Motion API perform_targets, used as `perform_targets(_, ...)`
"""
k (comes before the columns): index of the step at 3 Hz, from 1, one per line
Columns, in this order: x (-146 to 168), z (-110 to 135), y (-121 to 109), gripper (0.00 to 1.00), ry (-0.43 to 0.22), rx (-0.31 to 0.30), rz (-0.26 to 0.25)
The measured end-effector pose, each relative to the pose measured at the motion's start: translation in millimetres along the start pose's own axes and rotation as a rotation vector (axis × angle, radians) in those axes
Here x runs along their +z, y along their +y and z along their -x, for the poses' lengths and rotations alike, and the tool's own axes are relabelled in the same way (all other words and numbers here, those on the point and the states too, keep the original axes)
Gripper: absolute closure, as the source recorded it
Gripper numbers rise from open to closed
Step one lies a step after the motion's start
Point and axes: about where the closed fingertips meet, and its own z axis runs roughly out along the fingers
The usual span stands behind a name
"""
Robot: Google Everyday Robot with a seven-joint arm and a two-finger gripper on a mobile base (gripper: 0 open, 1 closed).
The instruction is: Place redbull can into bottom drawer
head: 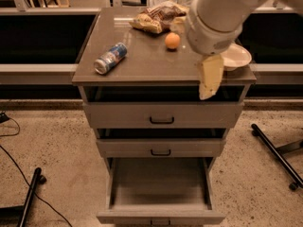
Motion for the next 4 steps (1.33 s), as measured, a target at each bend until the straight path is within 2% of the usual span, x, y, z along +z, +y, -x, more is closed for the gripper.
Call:
perform_targets(1,37,30,-54,0.0,-0.014,-0.304,0.003)
perform_targets(2,67,57,-95,0.0,-0.028,-0.501,0.014)
perform_targets(3,100,86,-128,0.0,-0.076,-0.621,0.038)
perform_targets(4,134,110,-148,0.16,-0.126,-0.693,0.074)
